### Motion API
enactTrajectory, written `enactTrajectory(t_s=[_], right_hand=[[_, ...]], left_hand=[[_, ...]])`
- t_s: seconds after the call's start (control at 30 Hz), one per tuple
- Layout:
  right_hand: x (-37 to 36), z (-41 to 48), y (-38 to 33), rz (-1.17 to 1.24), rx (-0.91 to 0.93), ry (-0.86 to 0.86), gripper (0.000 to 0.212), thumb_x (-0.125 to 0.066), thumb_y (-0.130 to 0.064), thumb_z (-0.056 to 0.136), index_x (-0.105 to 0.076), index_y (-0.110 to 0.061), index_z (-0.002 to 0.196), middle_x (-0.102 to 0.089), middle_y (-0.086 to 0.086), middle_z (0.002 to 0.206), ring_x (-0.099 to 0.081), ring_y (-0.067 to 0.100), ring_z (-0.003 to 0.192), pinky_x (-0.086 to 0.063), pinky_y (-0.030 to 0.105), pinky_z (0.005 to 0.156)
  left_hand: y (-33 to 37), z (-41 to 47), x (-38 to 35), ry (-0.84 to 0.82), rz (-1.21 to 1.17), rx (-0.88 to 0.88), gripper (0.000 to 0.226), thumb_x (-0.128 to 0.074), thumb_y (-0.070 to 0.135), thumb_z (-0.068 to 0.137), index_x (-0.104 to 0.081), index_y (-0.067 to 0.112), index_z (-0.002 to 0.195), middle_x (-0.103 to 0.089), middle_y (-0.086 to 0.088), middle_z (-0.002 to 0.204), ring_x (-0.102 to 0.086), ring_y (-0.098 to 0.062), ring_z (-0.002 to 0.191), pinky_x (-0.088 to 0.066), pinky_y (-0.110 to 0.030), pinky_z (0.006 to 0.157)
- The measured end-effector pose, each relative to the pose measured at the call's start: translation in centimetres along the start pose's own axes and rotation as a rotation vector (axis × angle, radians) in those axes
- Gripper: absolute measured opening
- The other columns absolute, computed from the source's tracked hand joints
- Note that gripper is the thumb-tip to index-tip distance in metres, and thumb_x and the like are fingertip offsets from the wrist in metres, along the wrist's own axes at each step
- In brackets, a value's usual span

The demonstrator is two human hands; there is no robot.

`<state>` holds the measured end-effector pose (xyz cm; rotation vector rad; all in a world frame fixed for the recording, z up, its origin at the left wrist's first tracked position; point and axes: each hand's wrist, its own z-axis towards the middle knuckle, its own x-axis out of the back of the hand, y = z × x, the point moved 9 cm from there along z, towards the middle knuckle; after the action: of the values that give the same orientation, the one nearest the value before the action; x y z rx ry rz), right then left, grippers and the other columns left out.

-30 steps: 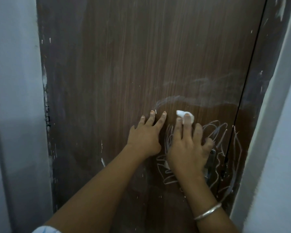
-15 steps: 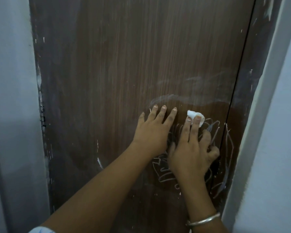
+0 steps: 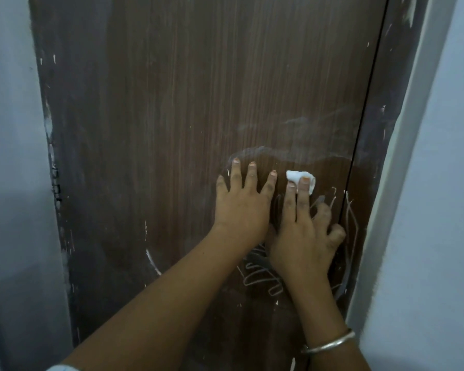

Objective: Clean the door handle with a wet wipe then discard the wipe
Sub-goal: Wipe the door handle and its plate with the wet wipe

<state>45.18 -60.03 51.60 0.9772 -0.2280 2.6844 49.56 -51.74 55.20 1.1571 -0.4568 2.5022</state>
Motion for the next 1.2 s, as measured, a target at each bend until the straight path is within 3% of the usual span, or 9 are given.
enactTrajectory(t_s=[0.17,0.37,0.47,0.63,0.83,0.97,1.07,1.2], right_hand=[[1.7,-0.7,4.0,0.062,-0.262,0.129,0.092,-0.062,-0.046,0.077,-0.014,-0.014,0.149,-0.006,0.01,0.157,-0.028,0.037,0.119,-0.032,0.049,0.085],[0.7,-0.3,1.2,0.033,-0.071,0.083,0.093,-0.061,-0.049,0.076,-0.016,-0.015,0.149,-0.006,0.008,0.158,-0.027,0.036,0.119,-0.032,0.047,0.084],[1.0,0.3,0.0,0.05,-0.019,0.094,0.091,-0.062,-0.051,0.074,-0.022,-0.016,0.147,-0.013,0.006,0.157,-0.028,0.036,0.122,-0.031,0.046,0.083],[0.1,1.3,-4.0,-0.052,0.173,-0.005,0.103,-0.056,-0.056,0.074,0.003,-0.018,0.149,0.007,0.003,0.158,-0.018,0.029,0.124,-0.027,0.045,0.091],[0.3,0.5,-3.4,-0.084,0.175,-0.006,0.089,-0.048,-0.052,0.082,0.0,-0.018,0.149,0.007,0.002,0.158,-0.013,0.03,0.125,-0.023,0.046,0.091],[1.5,0.1,0.2,-0.012,-0.045,0.062,0.083,-0.05,-0.051,0.083,-0.012,-0.018,0.149,-0.006,0.006,0.158,-0.021,0.034,0.125,-0.028,0.046,0.087],[2.4,-0.5,2.4,0.037,-0.166,0.124,0.084,-0.057,-0.048,0.079,-0.021,-0.015,0.147,-0.014,0.008,0.157,-0.03,0.036,0.108,-0.033,0.046,0.081],[1.9,-0.1,1.0,0.013,-0.082,0.038,0.093,-0.057,-0.052,0.079,-0.007,-0.015,0.148,0.005,0.009,0.157,-0.036,0.031,0.097,-0.032,0.04,0.076]], left_hand=[[0.1,-0.1,-0.3,-0.021,-0.062,-0.058,0.08,-0.048,0.021,0.088,0.005,0.021,0.148,0.017,0.001,0.157,0.014,-0.035,0.142,-0.007,-0.059,0.11],[-0.9,0.3,0.3,-0.013,-0.308,-0.058,0.086,-0.055,0.017,0.081,-0.001,0.021,0.148,-0.003,0.002,0.158,0.006,-0.023,0.144,-0.003,-0.056,0.113],[-1.8,0.7,0.1,-0.048,-0.414,-0.009,0.089,-0.053,0.014,0.08,0.004,0.021,0.148,0.004,0.002,0.158,0.01,-0.018,0.144,0.001,-0.052,0.113],[-2.0,0.6,0.1,-0.017,-0.432,0.042,0.085,-0.048,0.016,0.081,0.005,0.015,0.147,-0.004,-0.003,0.158,0.007,-0.019,0.144,0.0,-0.05,0.113],[-2.0,0.2,0.3,-0.033,-0.454,0.051,0.089,-0.052,0.014,0.078,0.003,0.018,0.148,-0.005,0.006,0.158,0.006,-0.021,0.145,-0.002,-0.054,0.113],[-2.2,0.2,0.5,-0.072,-0.433,0.048,0.099,-0.056,0.009,0.073,0.008,0.021,0.147,-0.009,0.006,0.157,0.007,-0.023,0.144,-0.003,-0.055,0.112],[-1.4,0.1,0.4,-0.125,-0.396,0.011,0.102,-0.058,0.01,0.074,0.013,0.027,0.146,-0.006,0.003,0.158,0.01,-0.027,0.144,-0.002,-0.056,0.112],[0.2,0.0,0.2,-0.119,-0.273,-0.021,0.094,-0.058,0.022,0.079,0.007,0.029,0.147,0.003,-0.002,0.158,0.014,-0.034,0.142,-0.001,-0.06,0.11]])
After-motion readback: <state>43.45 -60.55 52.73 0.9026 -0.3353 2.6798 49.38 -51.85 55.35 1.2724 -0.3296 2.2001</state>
